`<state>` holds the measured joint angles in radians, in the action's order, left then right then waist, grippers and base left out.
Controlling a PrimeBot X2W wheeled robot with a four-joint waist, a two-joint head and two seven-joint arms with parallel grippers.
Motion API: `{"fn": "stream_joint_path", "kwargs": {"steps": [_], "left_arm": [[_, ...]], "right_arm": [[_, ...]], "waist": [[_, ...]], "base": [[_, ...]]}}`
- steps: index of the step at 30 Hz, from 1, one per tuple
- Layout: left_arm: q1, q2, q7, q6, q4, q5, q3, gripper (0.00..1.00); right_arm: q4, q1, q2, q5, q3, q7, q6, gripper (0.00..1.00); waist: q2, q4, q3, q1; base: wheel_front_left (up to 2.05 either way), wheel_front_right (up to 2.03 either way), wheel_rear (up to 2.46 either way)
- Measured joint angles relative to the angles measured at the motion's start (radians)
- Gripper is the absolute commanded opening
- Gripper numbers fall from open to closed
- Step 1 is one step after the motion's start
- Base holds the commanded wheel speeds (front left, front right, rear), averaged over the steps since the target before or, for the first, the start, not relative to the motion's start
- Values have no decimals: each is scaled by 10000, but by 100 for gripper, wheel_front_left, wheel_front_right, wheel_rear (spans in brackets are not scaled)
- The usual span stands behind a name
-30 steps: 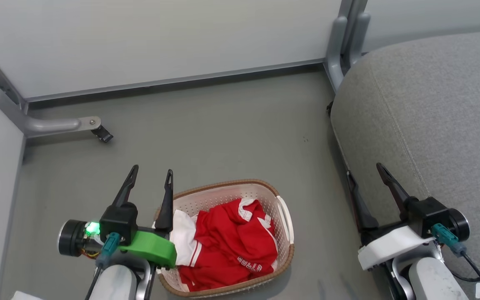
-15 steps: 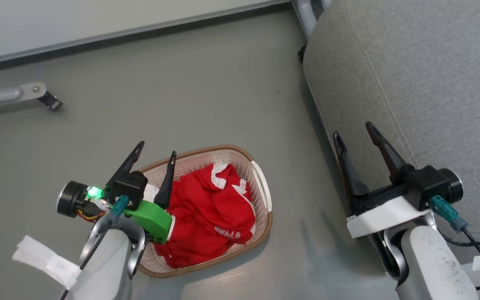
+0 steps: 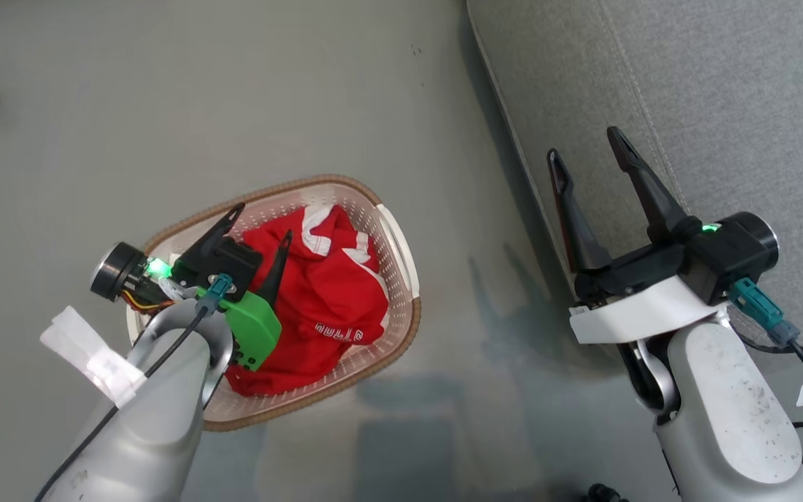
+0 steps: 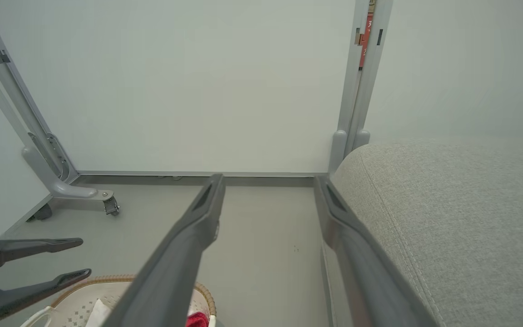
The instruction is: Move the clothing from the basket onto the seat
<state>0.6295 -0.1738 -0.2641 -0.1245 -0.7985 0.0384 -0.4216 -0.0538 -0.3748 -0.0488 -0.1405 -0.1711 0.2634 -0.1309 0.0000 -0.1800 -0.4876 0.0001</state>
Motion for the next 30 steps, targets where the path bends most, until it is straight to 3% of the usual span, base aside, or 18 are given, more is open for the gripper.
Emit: {"fn": "stream_joint_path", "kwargs": {"steps": [8, 20, 30], "left_arm": [[1258, -339, 0, -42, -1515, 203, -1185, 100], [3121, -706, 4, -46, -3779, 71, -3829, 100], [4344, -755, 360, -46, -4585, -318, -5597, 100]], "right_arm": [[334, -582, -2, -90, -165, 0, 0, 100], [821, -1089, -4, -96, -328, 0, 0, 100], [1170, -1279, -2, 2, -316, -2, 0, 100]], "waist": [[0, -364, -1234, 0], [0, -783, -3021, 1], [0, -875, -4268, 0]], "base": [[0, 0, 0], [0, 0, 0], [0, 0, 0]]}}
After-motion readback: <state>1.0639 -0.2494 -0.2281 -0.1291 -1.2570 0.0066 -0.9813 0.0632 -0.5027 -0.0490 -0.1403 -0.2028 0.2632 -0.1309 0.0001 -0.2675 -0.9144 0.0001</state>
